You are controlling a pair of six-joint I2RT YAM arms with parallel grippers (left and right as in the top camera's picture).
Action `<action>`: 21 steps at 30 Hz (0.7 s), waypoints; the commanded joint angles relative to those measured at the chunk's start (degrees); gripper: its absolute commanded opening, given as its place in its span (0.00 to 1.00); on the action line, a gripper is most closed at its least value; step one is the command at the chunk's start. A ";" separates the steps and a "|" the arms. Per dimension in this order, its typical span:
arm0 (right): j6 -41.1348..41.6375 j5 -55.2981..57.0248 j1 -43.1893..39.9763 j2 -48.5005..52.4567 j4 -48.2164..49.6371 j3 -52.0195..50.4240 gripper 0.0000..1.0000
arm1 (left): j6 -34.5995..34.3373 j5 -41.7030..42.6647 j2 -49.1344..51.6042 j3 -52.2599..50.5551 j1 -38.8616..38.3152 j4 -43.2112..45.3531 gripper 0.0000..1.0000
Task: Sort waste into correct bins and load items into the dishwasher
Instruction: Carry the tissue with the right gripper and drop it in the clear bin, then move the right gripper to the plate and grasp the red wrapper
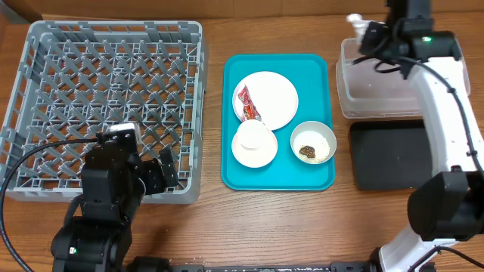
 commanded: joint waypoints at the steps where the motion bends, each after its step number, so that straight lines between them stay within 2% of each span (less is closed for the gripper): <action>1: 0.09 1.86 -4.57 1.05 0.07 -0.46 0.04 | -0.83 0.31 -0.17 1.46 -0.28 0.22 1.00; 6: 0.07 1.51 -7.10 3.93 -0.22 -0.50 0.09 | -0.83 0.31 -0.17 1.46 -0.28 0.26 1.00; 7: 0.07 1.16 -7.26 5.03 -0.20 -0.50 0.16 | -0.83 0.31 -0.17 1.46 -0.28 0.24 1.00; 10: 0.07 1.16 -7.23 6.08 -0.20 -0.50 0.24 | -0.83 0.31 -0.17 1.46 -0.28 0.20 1.00; 11: 0.07 1.16 -7.23 6.16 -0.17 -0.50 0.29 | -0.83 0.31 -0.17 1.46 -0.28 0.22 1.00; 14: 0.09 1.14 -7.23 6.14 -0.20 -0.48 0.57 | -0.81 0.31 -0.17 1.46 -0.28 0.22 0.99; 17: 0.07 -0.17 -7.23 5.55 -0.70 -0.42 0.62 | -0.81 0.31 -0.17 1.46 -0.28 0.22 1.00; 21: -2.40 -8.81 -6.69 2.23 -0.81 -0.20 0.65 | -0.81 0.31 -0.17 1.46 -0.28 0.26 1.00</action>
